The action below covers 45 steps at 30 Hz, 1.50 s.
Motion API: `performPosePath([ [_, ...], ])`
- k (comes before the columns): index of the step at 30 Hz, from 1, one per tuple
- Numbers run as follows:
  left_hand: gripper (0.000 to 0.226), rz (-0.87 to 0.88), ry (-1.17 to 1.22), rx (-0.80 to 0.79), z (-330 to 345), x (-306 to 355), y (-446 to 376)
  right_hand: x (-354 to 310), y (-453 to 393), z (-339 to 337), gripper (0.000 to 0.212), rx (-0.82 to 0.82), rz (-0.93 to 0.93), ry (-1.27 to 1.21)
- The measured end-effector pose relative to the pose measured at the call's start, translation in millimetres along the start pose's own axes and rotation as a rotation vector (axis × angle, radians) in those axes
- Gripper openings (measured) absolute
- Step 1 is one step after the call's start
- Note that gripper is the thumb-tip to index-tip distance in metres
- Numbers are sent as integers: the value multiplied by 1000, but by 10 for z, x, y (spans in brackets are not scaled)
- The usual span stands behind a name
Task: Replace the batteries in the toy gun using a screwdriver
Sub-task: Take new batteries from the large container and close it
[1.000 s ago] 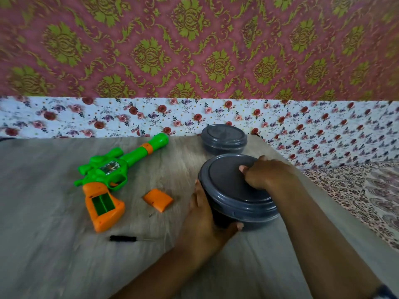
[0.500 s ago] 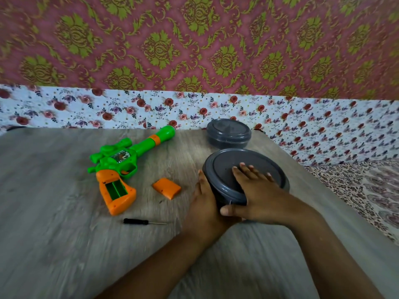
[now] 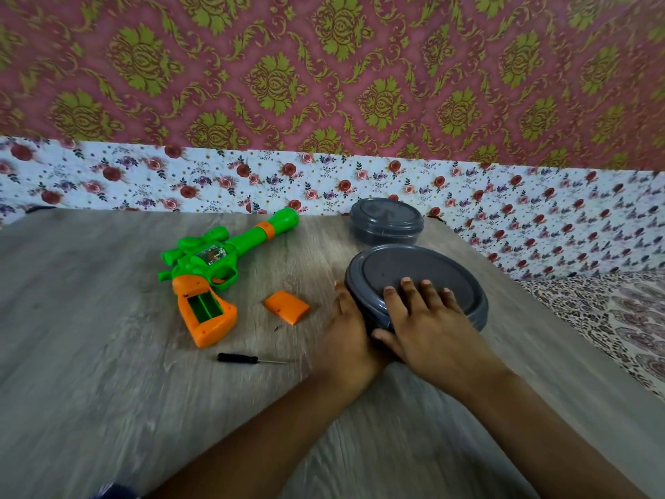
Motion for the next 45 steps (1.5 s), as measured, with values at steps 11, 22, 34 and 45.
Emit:
performPosePath([
  [11,121,-11,38,8,9,-32,-27,66,-101,0,62,-63,14,-128],
  [22,142,-47,-7,-39,36,-32,17,160,-95,-345,54,229,-24,-38],
  [34,136,-49,-59,-84,39,5,33,794,-342,-343,45,133,104,-155],
  [45,132,-131,-178,-168,88,-16,8,938,-550,-129,49,22,138,-263],
])
Point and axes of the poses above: each hand's wrist, its own y-axis away from the middle knuckle, its own z-axis out of the palm, x = y × z, the point moved 8 cm from there along -y, towards the middle knuckle
